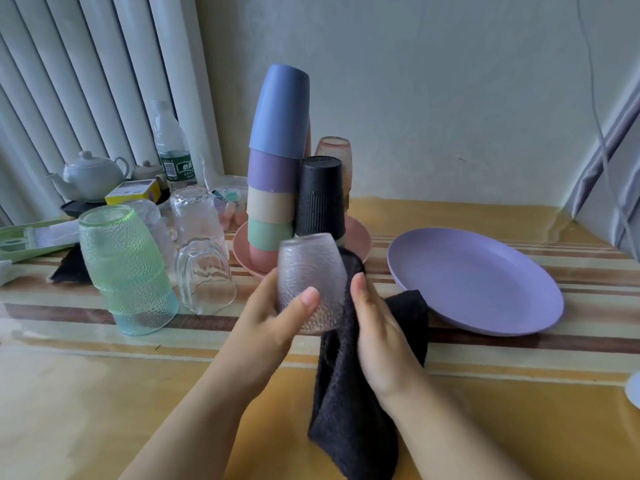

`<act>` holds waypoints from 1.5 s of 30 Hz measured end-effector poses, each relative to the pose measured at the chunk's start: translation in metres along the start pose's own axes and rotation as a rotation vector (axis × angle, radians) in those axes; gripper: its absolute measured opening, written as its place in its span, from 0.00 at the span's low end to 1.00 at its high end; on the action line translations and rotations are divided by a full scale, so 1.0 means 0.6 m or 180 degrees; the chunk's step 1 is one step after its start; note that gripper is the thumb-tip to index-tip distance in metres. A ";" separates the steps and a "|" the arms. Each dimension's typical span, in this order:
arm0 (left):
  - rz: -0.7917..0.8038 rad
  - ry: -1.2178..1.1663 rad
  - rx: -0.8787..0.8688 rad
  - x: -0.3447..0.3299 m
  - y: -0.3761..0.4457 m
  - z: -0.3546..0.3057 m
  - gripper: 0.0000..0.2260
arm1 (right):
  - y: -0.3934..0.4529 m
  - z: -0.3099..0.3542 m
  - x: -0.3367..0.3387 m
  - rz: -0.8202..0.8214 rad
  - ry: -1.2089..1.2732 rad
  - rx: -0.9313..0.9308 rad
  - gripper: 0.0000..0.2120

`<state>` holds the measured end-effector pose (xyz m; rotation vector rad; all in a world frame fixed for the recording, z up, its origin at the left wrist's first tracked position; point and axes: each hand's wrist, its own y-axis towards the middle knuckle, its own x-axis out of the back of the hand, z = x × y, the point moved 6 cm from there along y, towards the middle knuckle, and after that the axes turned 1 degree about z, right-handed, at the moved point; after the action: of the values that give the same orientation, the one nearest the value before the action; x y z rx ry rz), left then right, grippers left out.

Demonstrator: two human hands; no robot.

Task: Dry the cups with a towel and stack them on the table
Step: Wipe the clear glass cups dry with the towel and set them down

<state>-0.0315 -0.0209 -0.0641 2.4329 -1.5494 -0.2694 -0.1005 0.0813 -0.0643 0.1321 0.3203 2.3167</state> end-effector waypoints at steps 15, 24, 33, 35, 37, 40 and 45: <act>-0.0843 0.1343 0.0460 0.087 -0.004 -0.047 0.29 | -0.013 -0.015 -0.025 0.0762 -0.1651 0.0017 0.29; -0.2042 0.1964 -0.0173 0.255 -0.027 -0.231 0.27 | -0.019 -0.013 -0.058 0.0852 -0.2187 0.1116 0.28; -0.2259 0.1864 0.0244 0.327 -0.004 -0.179 0.29 | -0.019 -0.009 -0.063 0.0795 -0.2237 0.1374 0.27; -0.2203 0.1855 0.0366 0.330 -0.005 -0.159 0.29 | -0.021 -0.010 -0.064 0.0800 -0.2283 0.1408 0.25; -0.2161 0.1840 0.0442 0.329 -0.006 -0.145 0.27 | -0.022 -0.012 -0.066 0.0831 -0.2306 0.1430 0.25; -0.2147 0.1775 0.0440 0.322 -0.007 -0.138 0.23 | -0.022 -0.015 -0.065 0.0817 -0.2286 0.1428 0.26; -0.2114 0.1817 0.0513 0.317 -0.004 -0.135 0.25 | -0.022 -0.011 -0.063 0.0735 -0.2201 0.1427 0.25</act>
<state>0.0733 -0.1839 0.0078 2.7333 -0.5276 0.4252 -0.0667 0.0617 -0.0743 1.2085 0.4725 2.2160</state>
